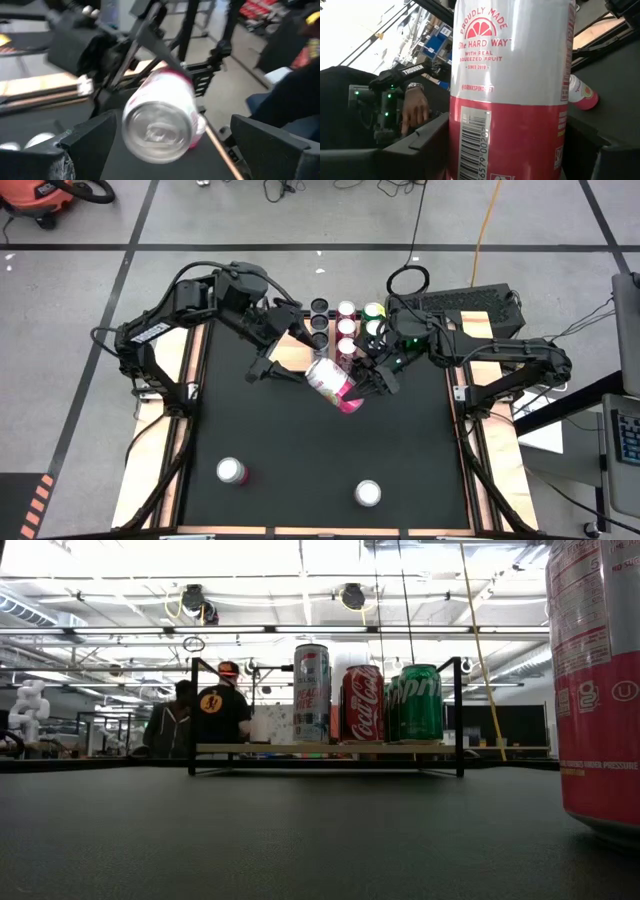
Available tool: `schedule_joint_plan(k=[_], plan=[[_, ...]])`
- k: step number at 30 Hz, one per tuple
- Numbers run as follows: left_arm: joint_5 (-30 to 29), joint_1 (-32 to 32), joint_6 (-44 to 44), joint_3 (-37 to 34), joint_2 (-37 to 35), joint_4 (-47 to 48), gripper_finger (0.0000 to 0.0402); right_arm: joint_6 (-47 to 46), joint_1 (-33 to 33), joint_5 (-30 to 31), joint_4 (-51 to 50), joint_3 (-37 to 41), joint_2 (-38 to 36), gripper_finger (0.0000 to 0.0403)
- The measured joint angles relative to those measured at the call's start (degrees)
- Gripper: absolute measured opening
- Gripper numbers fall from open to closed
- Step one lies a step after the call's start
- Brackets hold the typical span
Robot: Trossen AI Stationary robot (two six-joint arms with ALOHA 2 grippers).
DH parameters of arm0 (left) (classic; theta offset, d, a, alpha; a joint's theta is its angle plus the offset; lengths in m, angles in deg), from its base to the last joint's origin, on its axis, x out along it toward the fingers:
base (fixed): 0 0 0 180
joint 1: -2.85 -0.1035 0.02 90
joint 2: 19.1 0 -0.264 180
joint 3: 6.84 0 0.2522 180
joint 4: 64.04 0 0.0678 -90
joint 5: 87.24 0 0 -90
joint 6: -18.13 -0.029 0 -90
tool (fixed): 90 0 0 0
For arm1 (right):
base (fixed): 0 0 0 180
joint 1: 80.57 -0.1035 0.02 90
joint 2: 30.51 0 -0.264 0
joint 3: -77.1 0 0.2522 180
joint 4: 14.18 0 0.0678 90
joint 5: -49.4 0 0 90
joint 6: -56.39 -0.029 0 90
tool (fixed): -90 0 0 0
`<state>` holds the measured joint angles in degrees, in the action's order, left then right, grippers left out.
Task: Place canned beverage on shelf
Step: Put the middle pink soda can on the shelf
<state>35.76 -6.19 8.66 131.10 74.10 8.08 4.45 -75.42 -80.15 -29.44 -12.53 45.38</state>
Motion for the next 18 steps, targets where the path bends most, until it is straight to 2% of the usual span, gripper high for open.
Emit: schedule_joint_plan(k=[11, 18], plan=[[4.2, 0.55, -0.52, 0.0, 3.65, -2.97, 0.0393, 0.54, 0.0, -1.1, -0.02, 0.0, 0.0, 0.0267], [4.52, 1.31, -3.42, 0.0, 4.95, -1.59, 0.0393, 1.8, 0.0, -1.17, -0.04, 0.0, 0.0, 0.0267]])
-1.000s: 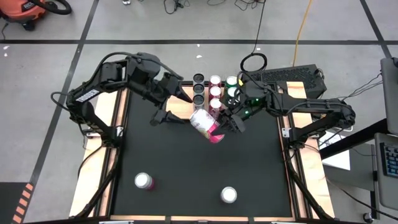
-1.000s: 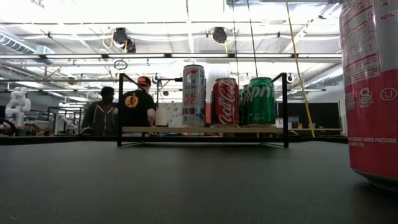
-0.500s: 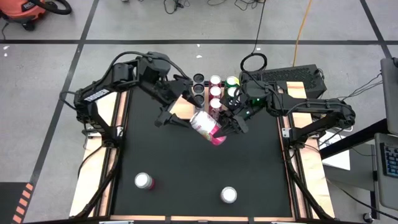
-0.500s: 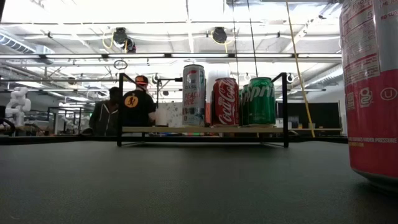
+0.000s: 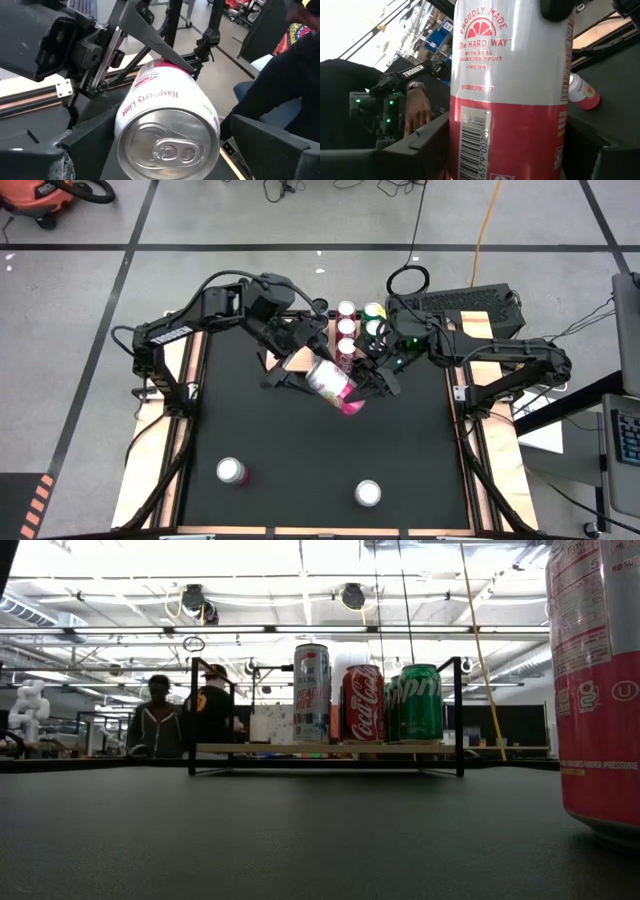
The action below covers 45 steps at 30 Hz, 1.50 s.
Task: Place canned beverage on shelf
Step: Put the middle pink soda can on the shelf
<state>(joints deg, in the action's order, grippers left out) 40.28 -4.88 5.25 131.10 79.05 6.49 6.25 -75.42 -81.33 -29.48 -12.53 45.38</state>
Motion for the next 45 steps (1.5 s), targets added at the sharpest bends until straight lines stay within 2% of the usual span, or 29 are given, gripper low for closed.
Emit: schedule_joint_plan(k=[4, 14, 23, 32, 37, 41, 45], plan=[[-0.02, 0.31, -0.11, 0.02, 0.48, -0.27, 0.0386, 0.46, 0.0, -0.07, 0.0, 0.0, 0.0, 0.0267], [-0.34, 0.57, -1.06, 0.0, 1.14, -0.62, 0.0336, 1.36, 0.0, 0.02, 0.04, 0.0, 0.0, 0.0267], [-1.26, 0.77, 2.14, 0.0, 1.14, -1.01, 0.0335, 2.56, 0.0, 0.02, 0.0, 0.0, 0.0, 0.0267], [-1.55, 1.42, 0.04, 0.0, 1.41, -1.32, 0.0371, 3.06, 0.0, 0.17, 0.04, 0.0, 0.0, 0.0267], [-1.12, 1.42, 0.04, 0.0, 2.06, -1.87, 0.0375, 3.06, 0.04, 0.41, 0.02, 0.0, 0.0, 0.0267], [-0.76, 1.42, 0.02, 0.0, 2.34, -2.23, 0.0363, 3.06, 0.07, 0.3, 0.05, 0.0, 0.0, 0.0267], [-0.77, 1.38, -0.14, 0.0, 2.43, -2.08, 0.0329, 3.06, 0.09, 0.2, 0.06, 0.0, 0.0, 0.0267]])
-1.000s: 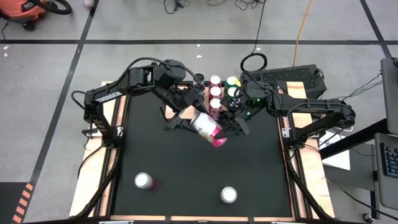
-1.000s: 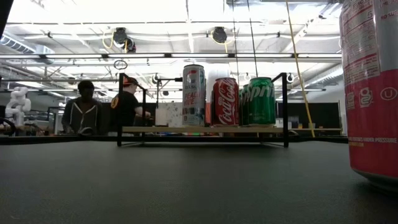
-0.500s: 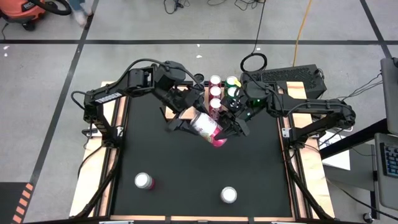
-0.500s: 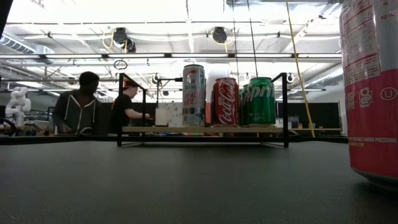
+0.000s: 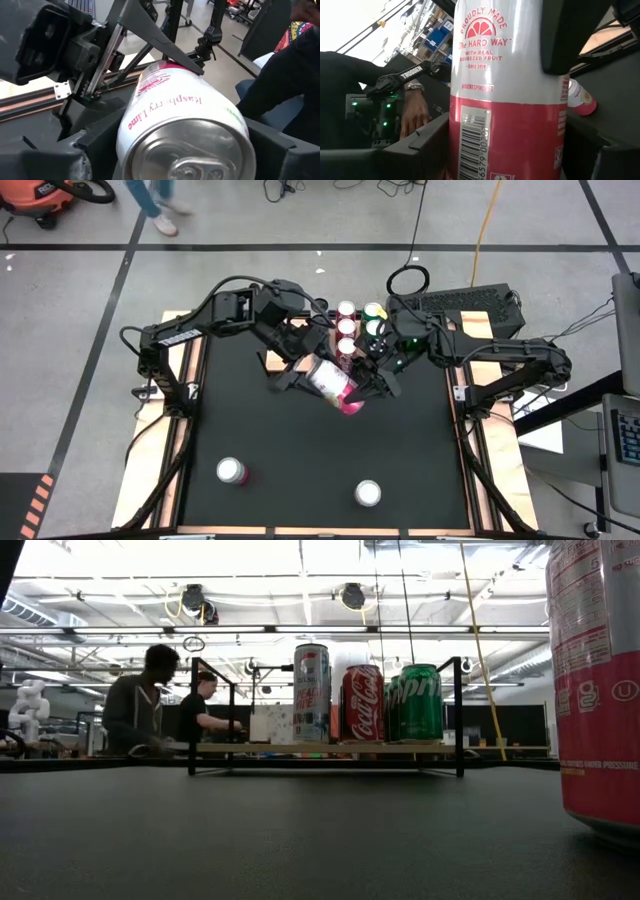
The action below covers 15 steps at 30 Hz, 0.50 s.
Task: Place canned beverage on shelf
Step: Put the middle pink soda can on the shelf
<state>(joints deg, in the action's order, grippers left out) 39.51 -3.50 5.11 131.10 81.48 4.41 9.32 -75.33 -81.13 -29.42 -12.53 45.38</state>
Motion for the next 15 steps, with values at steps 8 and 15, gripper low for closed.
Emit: schedule_joint_plan(k=[8, 15], plan=[[0.0, 0.0, -0.21, 0.0, -0.02, 0.1, 0.0283, -0.08, 0.02, -0.1, -0.06, 0.0, 0.0, 0.0267], [0.09, -0.07, -0.2, 0.0, -0.02, 0.18, 0.0289, -0.07, 0.0, 1.33, -0.65, 0.0, -0.02, 0.0295]])
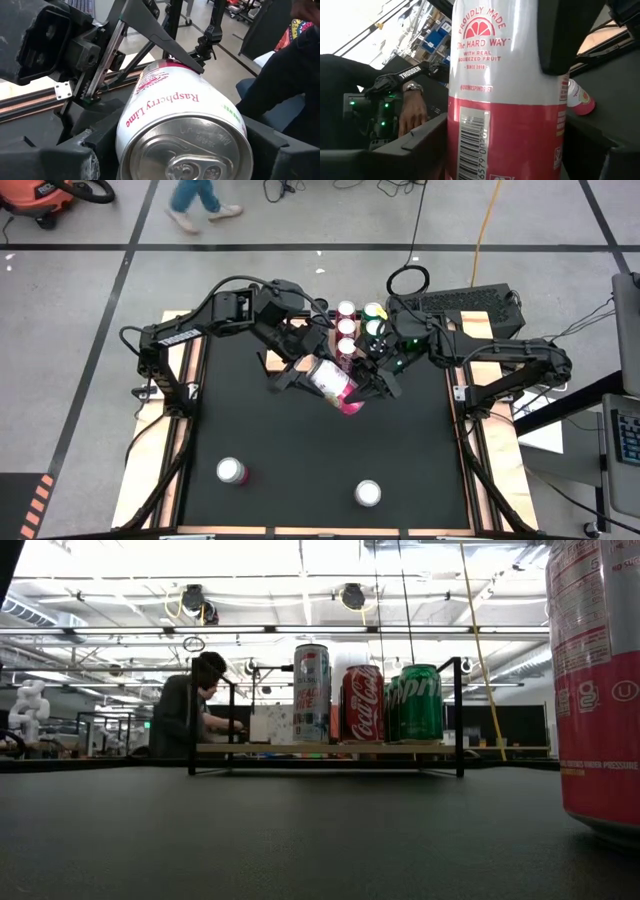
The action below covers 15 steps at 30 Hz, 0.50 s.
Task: Place canned beverage on shelf
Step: Put the middle pink soda can on the shelf
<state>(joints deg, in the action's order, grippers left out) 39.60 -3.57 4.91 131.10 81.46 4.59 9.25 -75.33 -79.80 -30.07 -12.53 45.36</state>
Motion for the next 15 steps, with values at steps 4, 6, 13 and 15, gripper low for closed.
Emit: schedule_joint_plan(k=[4, 6, 13, 15], plan=[[-0.19, -0.04, 1.51, 0.0, -0.44, 1.15, 0.0289, -0.03, 0.05, 2.03, -0.44, 0.0, 0.0, 0.0321], [-0.21, 0.01, 1.65, 0.0, -0.82, 2.59, 0.0289, -0.06, 0.45, 2.52, -0.62, 0.0, -0.22, 0.0329], [-4.54, -0.48, 7.08, -0.02, -1.25, 8.47, 0.0289, 5.38, 0.86, 9.32, -7.88, -2.31, -1.73, 0.0339], [-6.04, -0.7, 9.97, -0.02, -1.25, 9.28, 0.0289, 9.45, 0.61, 12.0, -14.89, -5.14, -1.69, 0.0339]])
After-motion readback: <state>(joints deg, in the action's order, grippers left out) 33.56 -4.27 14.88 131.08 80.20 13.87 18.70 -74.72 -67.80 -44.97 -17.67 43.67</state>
